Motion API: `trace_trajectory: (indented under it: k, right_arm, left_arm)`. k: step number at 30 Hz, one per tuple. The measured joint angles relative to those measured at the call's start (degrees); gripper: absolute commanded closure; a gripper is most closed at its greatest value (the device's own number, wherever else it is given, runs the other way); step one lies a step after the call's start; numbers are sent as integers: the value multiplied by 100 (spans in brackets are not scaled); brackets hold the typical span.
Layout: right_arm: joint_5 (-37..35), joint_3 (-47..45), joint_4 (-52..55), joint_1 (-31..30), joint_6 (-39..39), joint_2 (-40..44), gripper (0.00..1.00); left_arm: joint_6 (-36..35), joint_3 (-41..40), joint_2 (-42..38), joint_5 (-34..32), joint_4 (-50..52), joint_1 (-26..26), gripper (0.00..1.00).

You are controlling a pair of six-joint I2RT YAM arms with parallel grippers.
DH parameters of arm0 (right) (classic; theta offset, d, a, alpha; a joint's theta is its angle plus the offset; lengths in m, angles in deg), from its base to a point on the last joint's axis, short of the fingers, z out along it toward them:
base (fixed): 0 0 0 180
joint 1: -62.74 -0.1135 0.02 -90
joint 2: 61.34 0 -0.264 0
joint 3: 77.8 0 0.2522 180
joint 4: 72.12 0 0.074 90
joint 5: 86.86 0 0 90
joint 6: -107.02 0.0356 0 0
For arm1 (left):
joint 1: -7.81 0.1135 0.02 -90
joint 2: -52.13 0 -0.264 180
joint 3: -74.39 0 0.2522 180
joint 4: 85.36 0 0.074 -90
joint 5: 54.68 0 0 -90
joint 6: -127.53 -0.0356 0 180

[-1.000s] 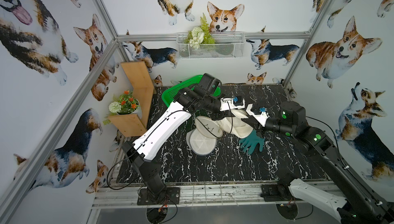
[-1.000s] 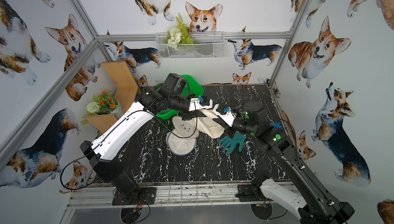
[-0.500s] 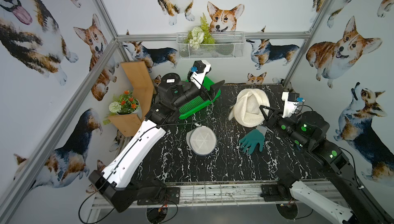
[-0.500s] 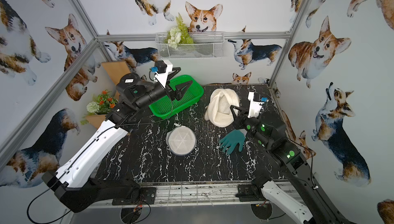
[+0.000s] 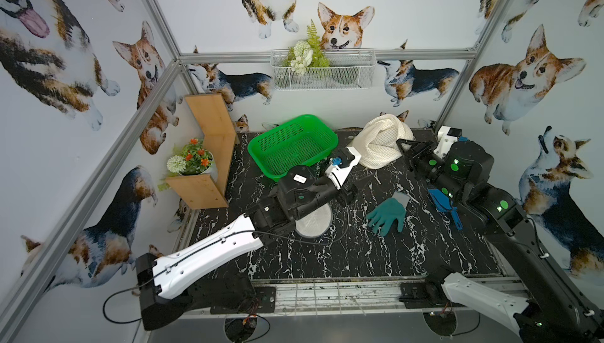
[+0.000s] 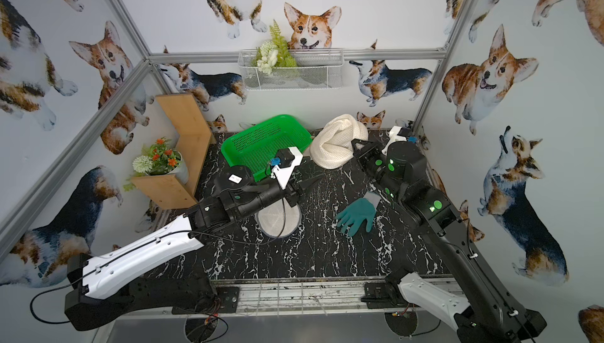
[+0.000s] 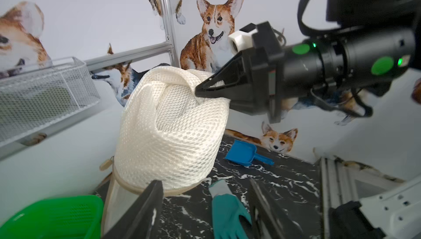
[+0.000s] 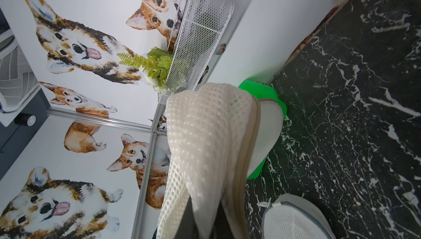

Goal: Turn the laundry bag inside out
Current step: Turn over the laundry bag.

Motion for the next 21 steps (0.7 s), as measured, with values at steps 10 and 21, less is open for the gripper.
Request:
trace_trajectory:
  k: [10,21]
  right_arm:
    - [251,192,662,9,970,-157,100]
    - [216,-518,-31,28,1091,55,100]
  left_arm:
    - [-1010,-575,-140,-765,-973,-57,39]
    - [4203,-1585,-323,-680,-2061,632,25]
